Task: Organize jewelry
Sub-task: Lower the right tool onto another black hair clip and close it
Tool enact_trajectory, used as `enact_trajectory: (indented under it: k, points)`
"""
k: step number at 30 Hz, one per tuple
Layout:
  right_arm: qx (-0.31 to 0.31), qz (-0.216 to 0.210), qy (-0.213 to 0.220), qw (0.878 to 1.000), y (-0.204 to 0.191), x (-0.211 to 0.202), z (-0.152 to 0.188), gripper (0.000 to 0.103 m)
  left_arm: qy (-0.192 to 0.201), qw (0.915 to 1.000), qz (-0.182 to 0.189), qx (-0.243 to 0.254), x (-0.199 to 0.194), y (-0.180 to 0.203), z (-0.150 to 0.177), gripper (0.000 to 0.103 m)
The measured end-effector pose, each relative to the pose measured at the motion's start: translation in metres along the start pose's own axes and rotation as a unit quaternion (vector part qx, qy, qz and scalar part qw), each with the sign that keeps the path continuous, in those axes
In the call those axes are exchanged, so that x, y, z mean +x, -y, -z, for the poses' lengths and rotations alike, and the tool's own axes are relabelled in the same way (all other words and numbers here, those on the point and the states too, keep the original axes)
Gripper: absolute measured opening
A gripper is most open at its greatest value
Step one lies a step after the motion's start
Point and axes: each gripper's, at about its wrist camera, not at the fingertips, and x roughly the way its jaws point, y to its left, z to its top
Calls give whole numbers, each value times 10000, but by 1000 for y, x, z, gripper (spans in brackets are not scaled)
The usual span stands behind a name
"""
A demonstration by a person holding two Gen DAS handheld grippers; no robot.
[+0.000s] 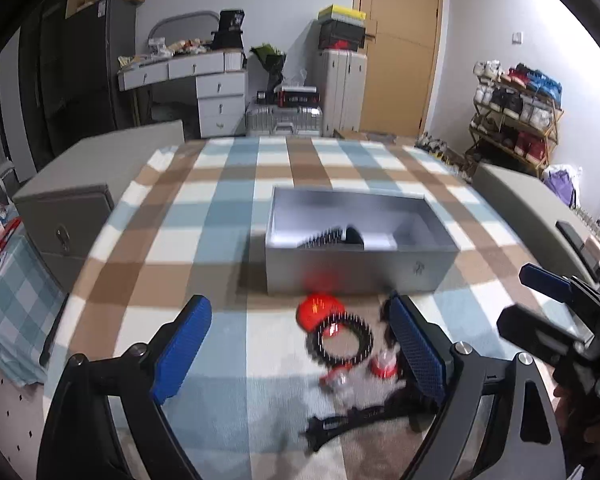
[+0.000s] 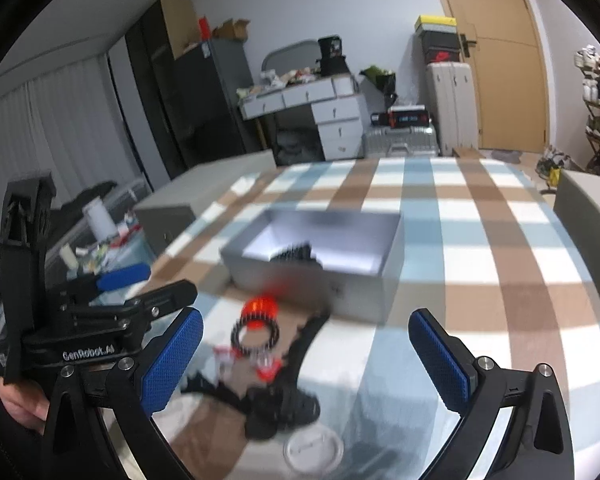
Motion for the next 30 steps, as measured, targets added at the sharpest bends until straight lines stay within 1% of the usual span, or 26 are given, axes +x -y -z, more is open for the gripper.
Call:
enact_trajectory:
  k: [3, 7, 12, 15, 20, 24, 26, 28, 30]
  points:
    - [-44, 47, -187, 9998, -3, 3, 16, 103, -157, 9998, -65, -112, 1, -3, 11, 88]
    - [72, -87, -415, 9991, -1, 9, 31, 103, -302, 9994, -59, -130, -2, -5, 25, 88]
    - [149, -197, -533, 9983, 2, 15, 42, 103, -458, 9985, -139, -256, -3, -11, 40, 88]
    - [293, -282, -688, 9968, 5, 20, 46, 102, -555, 9978, -130, -348, -1, -14, 47, 88]
    - [338, -363, -722, 9962, 5, 23, 48, 90, -599, 9974, -98, -386, -2, -15, 51, 88]
    - [311, -440, -761, 9956, 2, 25, 48, 84, -581, 9976, -82, -368, -3, -15, 51, 88]
    - [313, -494, -791, 9951, 0, 26, 48, 75, -588, 9976, -74, -358, -3, -14, 51, 88]
    - [323, -536, -836, 9945, 0, 28, 48, 72, -620, 9975, -54, -337, -1, -14, 51, 88]
    - [317, -566, -861, 9942, 0, 30, 48, 65, -646, 9974, -34, -321, -1, -14, 52, 88]
